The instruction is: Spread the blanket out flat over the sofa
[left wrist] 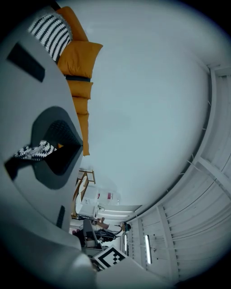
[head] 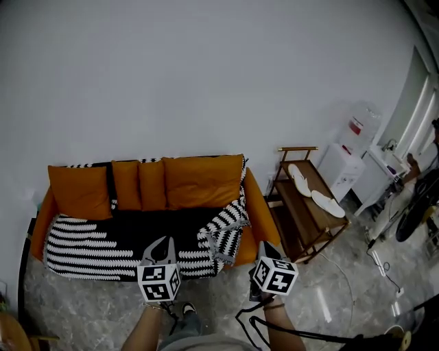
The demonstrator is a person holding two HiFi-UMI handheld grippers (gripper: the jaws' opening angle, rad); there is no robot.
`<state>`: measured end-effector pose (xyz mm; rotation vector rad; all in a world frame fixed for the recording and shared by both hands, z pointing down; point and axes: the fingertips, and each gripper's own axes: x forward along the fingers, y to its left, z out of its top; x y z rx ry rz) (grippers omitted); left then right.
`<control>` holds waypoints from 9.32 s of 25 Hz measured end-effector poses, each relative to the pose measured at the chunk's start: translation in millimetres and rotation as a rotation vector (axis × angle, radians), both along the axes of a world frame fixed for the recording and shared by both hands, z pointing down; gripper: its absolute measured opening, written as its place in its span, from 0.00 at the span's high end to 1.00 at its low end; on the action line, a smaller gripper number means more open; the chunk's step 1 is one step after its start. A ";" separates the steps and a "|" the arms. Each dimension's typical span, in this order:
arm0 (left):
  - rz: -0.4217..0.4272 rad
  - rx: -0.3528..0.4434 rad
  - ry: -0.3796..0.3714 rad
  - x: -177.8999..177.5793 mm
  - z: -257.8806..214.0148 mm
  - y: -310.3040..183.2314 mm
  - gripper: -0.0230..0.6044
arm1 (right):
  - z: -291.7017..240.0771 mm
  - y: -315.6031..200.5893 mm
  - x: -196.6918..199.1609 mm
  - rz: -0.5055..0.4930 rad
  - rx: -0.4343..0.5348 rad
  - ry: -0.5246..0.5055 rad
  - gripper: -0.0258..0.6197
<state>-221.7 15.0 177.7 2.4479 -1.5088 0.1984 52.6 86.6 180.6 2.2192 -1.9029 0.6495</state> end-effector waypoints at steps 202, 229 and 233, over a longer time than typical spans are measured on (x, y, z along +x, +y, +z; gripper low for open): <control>0.515 -0.659 -0.035 355.4 338.1 -94.2 0.94 | 301.5 -51.9 212.5 0.279 -0.305 -0.154 0.95; 0.535 -0.737 -0.005 457.8 390.1 -28.3 0.94 | 335.3 14.4 282.5 0.333 -0.353 -0.173 0.95; 0.543 -0.730 -0.005 467.4 399.1 -22.8 0.94 | 342.6 17.3 290.5 0.328 -0.360 -0.175 0.95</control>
